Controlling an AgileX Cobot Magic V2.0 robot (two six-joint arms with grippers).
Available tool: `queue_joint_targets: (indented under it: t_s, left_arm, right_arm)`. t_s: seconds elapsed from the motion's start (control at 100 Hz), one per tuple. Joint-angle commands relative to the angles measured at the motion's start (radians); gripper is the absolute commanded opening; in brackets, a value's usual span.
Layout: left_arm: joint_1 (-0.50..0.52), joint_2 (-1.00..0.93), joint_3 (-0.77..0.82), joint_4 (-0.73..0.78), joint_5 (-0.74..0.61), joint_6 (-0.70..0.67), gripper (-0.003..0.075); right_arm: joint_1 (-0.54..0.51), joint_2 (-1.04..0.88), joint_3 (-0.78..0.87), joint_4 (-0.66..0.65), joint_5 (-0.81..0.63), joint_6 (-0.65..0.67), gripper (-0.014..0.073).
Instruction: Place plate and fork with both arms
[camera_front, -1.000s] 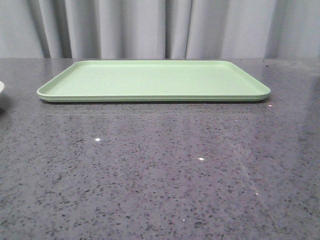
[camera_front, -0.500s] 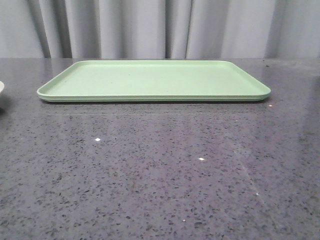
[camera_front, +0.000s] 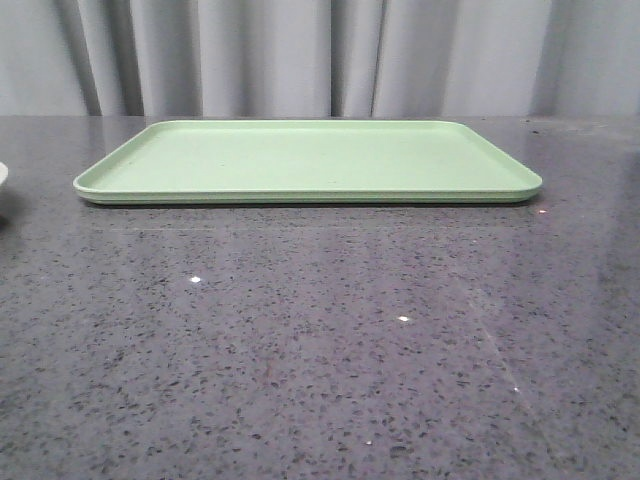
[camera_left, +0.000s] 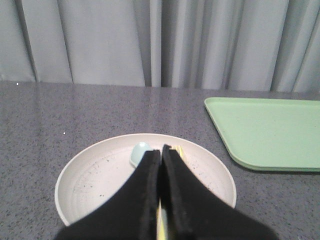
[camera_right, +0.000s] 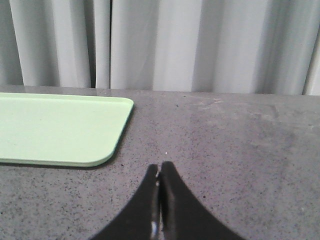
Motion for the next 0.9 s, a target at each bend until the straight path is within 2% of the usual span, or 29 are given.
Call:
queue_joint_targets:
  t_s: [0.0, 0.23, 0.37, 0.49, 0.89]
  left_arm:
    - [0.000, 0.086, -0.122, -0.013, 0.074, -0.012, -0.0020]
    - [0.000, 0.291, -0.376, -0.015, 0.335, -0.012, -0.0020]
    - [0.000, 0.391, -0.492, -0.057, 0.476, -0.012, -0.0020]
    - [0.000, 0.445, -0.553, -0.087, 0.547, -0.012, -0.0020]
    - [0.000, 0.459, -0.574, -0.104, 0.600, -0.012, -0.0020]
  right_arm:
    - [-0.003, 0.057, -0.119, 0.003, 0.017, -0.006, -0.0068]
    - [-0.003, 0.237, -0.358, 0.004, 0.227, -0.006, -0.0068]
    - [-0.003, 0.357, -0.489, 0.004, 0.413, -0.006, -0.0068]
    - [-0.003, 0.439, -0.572, 0.012, 0.544, -0.006, -0.0068]
    - [-0.003, 0.480, -0.600, 0.032, 0.549, -0.006, -0.0067]
